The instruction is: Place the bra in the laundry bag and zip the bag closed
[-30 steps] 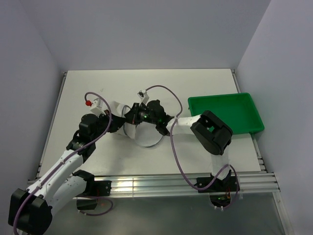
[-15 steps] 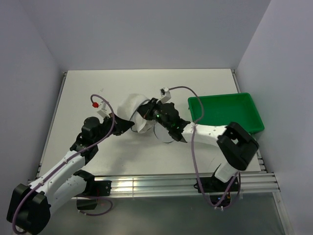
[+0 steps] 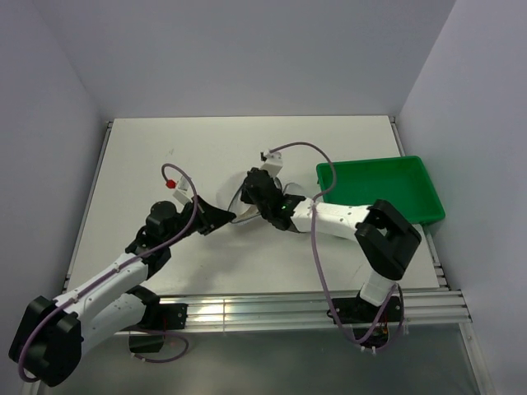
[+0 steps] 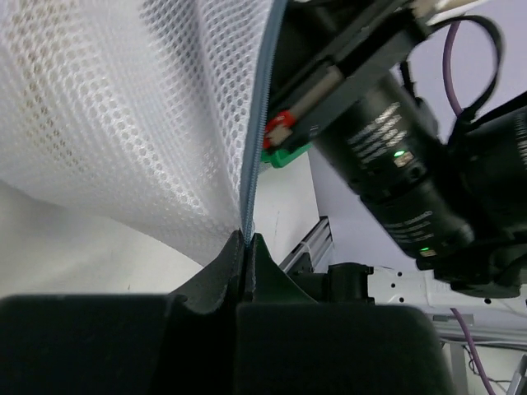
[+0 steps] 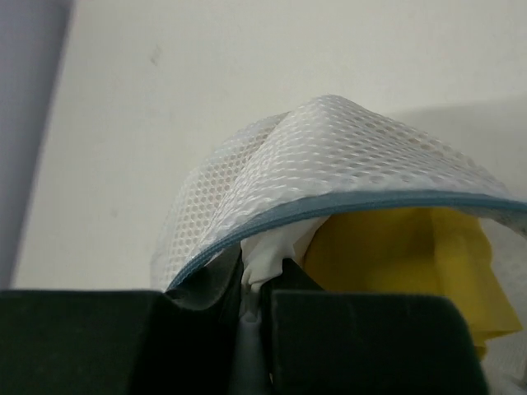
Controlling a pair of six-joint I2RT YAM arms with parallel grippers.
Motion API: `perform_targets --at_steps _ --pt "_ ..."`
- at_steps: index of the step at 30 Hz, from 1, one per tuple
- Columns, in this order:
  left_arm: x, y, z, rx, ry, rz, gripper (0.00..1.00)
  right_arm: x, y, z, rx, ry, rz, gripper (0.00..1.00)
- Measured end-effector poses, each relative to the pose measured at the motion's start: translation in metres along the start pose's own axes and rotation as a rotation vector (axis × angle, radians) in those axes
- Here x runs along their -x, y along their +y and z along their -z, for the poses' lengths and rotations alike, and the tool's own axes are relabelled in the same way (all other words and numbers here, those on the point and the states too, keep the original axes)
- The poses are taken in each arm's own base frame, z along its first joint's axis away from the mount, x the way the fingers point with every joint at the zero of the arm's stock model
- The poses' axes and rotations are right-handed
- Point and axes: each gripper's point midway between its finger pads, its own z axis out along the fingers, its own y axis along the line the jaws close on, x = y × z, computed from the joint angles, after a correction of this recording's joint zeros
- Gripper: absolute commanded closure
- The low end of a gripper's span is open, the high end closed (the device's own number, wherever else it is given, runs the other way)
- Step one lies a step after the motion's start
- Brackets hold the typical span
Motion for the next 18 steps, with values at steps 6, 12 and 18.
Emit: perform_targets --at_steps 6,12,18 --pt "-0.001 0.027 0.002 0.12 -0.022 0.04 1.0 -0.037 -0.012 -0.013 -0.06 0.125 0.142 0.33" --pt "0.023 0.054 0.015 0.266 -0.138 0.022 1.0 -0.015 0.023 -0.008 0.044 0.171 0.215 0.13" --pt "0.052 0.075 0.031 0.363 -0.251 0.005 1.0 -0.009 0.038 0.022 0.152 0.248 0.26 0.07"
